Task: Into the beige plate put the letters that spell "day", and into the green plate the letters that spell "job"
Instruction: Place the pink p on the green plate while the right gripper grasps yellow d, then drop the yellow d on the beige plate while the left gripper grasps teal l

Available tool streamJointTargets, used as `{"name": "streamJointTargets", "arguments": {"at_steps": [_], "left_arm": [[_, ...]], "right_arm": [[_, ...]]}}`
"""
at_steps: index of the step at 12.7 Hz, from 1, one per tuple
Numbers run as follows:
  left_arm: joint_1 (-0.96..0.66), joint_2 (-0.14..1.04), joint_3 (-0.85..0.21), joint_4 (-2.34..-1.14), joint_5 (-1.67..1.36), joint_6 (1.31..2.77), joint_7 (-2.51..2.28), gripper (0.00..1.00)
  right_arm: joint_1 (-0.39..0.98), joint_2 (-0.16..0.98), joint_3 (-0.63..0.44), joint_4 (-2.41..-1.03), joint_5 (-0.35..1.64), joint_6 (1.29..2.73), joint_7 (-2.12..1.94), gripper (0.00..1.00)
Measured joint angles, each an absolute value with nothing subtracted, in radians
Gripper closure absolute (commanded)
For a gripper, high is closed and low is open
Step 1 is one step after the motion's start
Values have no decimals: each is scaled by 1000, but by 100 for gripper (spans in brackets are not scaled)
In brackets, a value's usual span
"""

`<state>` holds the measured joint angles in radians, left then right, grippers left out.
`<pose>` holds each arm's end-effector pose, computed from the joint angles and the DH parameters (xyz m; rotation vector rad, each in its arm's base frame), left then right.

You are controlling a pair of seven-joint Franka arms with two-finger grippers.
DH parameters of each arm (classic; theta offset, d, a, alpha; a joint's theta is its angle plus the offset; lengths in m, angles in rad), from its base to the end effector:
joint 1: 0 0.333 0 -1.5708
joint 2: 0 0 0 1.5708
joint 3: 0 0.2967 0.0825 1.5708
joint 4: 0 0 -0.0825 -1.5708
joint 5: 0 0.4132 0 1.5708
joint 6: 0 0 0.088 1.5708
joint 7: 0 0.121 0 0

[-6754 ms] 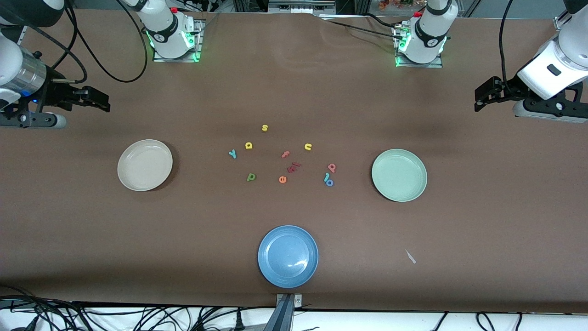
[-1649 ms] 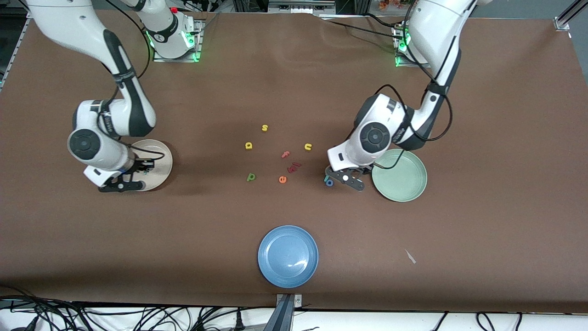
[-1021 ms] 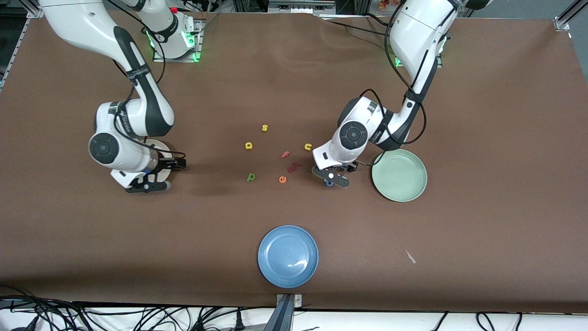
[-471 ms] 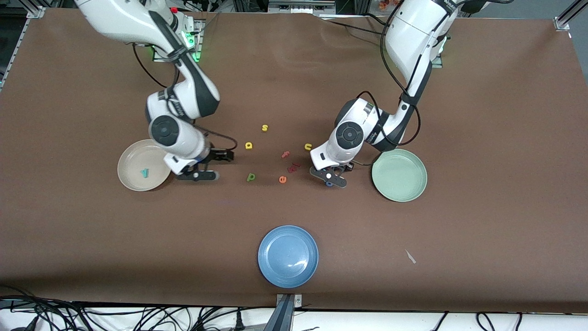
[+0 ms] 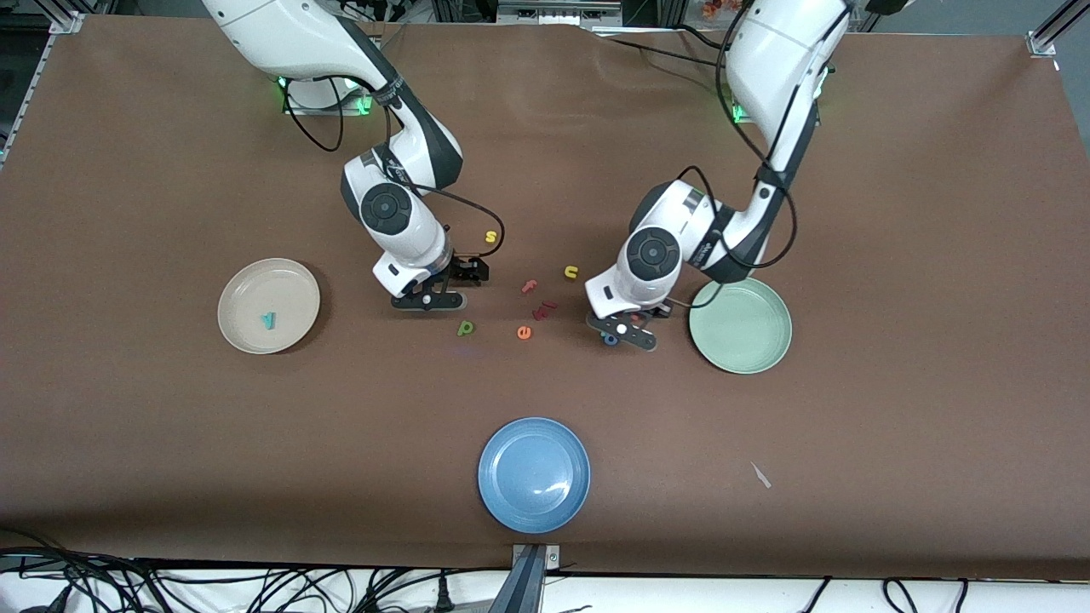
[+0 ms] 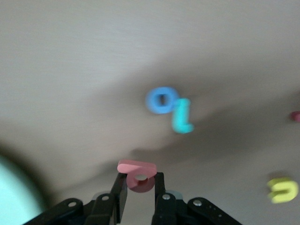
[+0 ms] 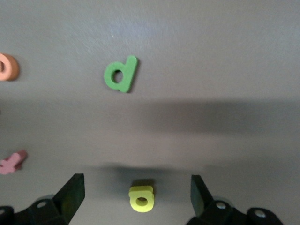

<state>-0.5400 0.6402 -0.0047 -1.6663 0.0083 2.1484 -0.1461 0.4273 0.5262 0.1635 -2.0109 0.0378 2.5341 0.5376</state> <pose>0.5759 -0.3482 0.1722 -3.0140 0.6156 0.2273 0.5069 0.3430 0.1380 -3.0517 -0.0004 0.0810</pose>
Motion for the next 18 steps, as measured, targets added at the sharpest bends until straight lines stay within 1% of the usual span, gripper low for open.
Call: {"name": "streamJointTargets", "arguments": {"at_steps": [1, 2, 4, 5, 6, 7, 10, 11, 13, 16, 17, 18], "left_arm": [[-516, 608, 1, -1665, 21, 2088, -122, 90], [-487, 586, 4, -1666, 24, 2039, -88, 90], [-405, 575, 7, -1680, 26, 2009, 7, 90], [-360, 578, 8, -1690, 26, 2009, 61, 81], [-323, 584, 7, -1700, 26, 2009, 97, 24], [-303, 593, 7, -1707, 26, 2010, 109, 0], [-301, 615, -7, -1706, 26, 2014, 105, 0], [-304, 613, -17, -1698, 26, 2016, 92, 0], [-312, 598, -62, -1677, 26, 2016, -26, 0], [-340, 602, -149, -1644, 26, 2020, -280, 0], [-362, 615, -158, -1631, 26, 2024, -338, 4], [-386, 631, -160, -1619, 26, 2040, -373, 20]], "right_arm": [[434, 534, 163, -2018, 37, 2546, 538, 11], [443, 539, 163, -2018, 37, 2546, 538, 16], [459, 540, 163, -2019, 36, 2546, 538, 29], [465, 541, 162, -2022, 36, 2546, 538, 35], [470, 542, 161, -2027, 33, 2546, 537, 36], [473, 542, 157, -2030, 30, 2546, 537, 36], [473, 544, 147, -2034, 23, 2546, 536, 53], [473, 543, 144, -2034, 21, 2545, 536, 57], [473, 542, 142, -2034, 19, 2542, 536, 62], [473, 541, 141, -2034, 18, 2532, 536, 62], [473, 541, 141, -2034, 18, 2531, 536, 62], [473, 541, 141, -2034, 18, 2531, 536, 62]]}}
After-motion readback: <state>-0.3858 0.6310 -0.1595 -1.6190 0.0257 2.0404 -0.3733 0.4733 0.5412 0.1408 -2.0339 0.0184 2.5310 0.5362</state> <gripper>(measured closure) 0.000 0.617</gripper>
